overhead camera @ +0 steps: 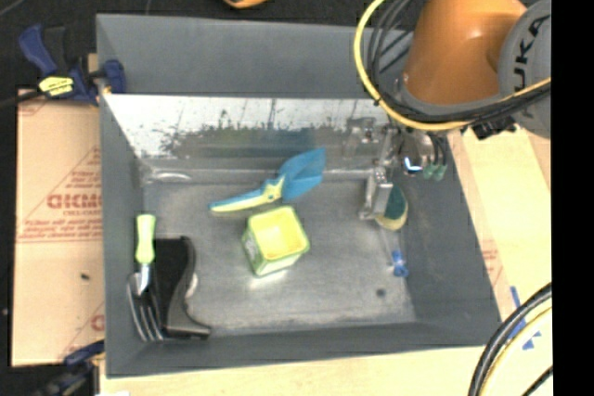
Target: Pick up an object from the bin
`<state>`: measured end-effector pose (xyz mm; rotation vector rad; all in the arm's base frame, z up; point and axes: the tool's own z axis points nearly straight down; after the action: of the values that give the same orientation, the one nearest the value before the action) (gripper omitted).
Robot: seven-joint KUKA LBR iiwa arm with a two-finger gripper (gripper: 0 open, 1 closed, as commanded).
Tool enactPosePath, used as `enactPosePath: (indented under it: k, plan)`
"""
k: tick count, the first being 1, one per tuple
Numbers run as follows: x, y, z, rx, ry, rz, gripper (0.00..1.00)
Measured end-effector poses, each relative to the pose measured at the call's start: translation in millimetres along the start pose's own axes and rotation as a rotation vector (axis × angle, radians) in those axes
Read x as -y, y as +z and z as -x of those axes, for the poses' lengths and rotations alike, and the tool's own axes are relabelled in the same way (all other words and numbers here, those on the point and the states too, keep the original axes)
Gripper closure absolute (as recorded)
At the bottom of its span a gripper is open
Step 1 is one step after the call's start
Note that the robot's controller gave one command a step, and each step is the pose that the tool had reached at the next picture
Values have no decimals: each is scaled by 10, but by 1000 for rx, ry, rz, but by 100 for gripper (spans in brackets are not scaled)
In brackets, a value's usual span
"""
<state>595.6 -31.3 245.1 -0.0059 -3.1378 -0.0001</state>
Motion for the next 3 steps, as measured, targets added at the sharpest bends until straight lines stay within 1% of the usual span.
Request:
enactPosePath:
  k: [1, 2, 3]
  plan:
    - [-1152, 945, 243, -3, -86, 3, 0]
    - [-1097, 1565, -216, -6, 198, 2, 0]
    - [-886, 1745, -291, -5, 236, 2, 0]
